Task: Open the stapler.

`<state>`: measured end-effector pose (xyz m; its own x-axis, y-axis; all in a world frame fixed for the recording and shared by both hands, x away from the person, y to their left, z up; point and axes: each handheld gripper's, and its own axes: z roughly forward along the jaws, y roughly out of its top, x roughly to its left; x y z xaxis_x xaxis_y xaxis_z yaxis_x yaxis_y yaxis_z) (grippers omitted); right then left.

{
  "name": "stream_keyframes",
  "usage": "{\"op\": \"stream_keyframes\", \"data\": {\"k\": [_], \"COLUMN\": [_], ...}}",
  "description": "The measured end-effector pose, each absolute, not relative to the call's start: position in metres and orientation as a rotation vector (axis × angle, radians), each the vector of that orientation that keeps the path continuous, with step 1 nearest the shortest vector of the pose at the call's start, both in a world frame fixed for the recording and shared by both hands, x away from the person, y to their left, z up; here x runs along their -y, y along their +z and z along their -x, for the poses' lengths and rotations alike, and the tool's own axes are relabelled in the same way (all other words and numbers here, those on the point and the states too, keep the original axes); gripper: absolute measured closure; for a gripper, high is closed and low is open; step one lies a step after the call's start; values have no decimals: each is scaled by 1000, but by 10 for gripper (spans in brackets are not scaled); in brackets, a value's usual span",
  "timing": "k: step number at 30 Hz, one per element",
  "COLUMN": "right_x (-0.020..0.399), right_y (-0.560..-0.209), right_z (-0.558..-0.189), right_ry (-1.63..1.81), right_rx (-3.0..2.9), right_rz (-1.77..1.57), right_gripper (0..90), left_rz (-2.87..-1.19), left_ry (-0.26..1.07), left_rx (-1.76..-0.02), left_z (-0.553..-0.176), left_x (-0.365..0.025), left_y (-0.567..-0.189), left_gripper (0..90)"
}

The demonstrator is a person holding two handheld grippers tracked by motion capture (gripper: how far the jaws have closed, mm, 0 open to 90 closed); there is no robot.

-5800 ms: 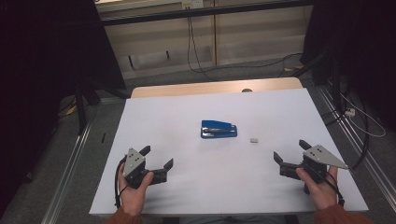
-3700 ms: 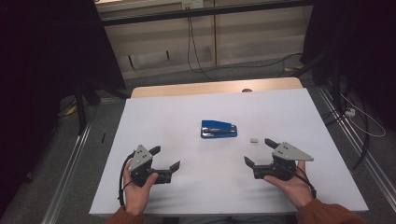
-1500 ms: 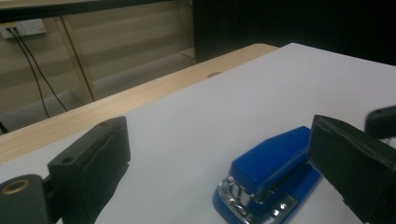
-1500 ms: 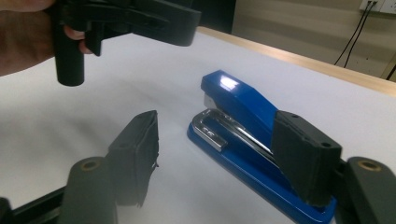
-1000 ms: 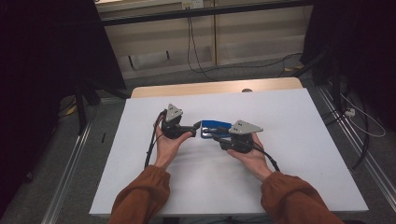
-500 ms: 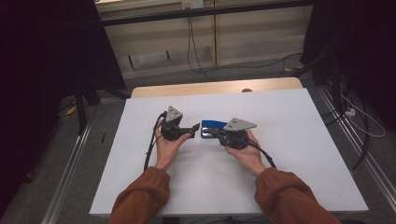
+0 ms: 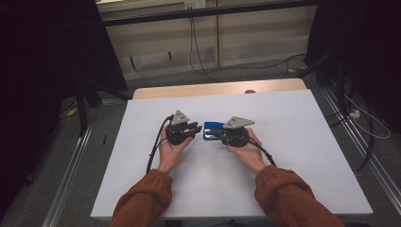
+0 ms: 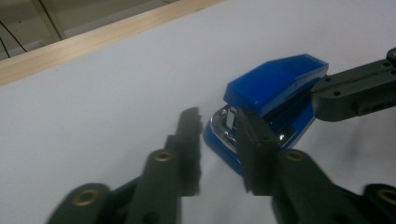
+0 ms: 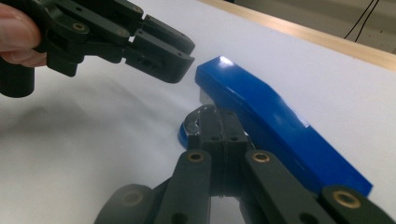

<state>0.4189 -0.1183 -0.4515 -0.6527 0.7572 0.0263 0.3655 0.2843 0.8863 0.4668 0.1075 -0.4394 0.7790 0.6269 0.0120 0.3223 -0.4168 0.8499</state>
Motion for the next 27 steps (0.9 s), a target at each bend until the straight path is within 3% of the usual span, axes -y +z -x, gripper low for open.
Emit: {"op": "stream_keyframes", "data": {"k": [1,5,27], "right_x": [117,117,108], "right_y": [-453,-454,-461], "right_z": [-420,-423,-435], "right_ry": [1328,1331,1228], "right_rx": [-2162,-2172,-2247], "right_rz": [-1013,-1036,-1017], "right_gripper": [900,900,900], "left_rz": [-2035,-2059,-2056], "left_ry": [402,363,381], "left_rx": [-701,-694,-718], "left_z": [-467,-467,-475], "left_x": [-106,-103,-94], "left_y": [-439,-442,-453], "left_gripper": [831,896,900]}}
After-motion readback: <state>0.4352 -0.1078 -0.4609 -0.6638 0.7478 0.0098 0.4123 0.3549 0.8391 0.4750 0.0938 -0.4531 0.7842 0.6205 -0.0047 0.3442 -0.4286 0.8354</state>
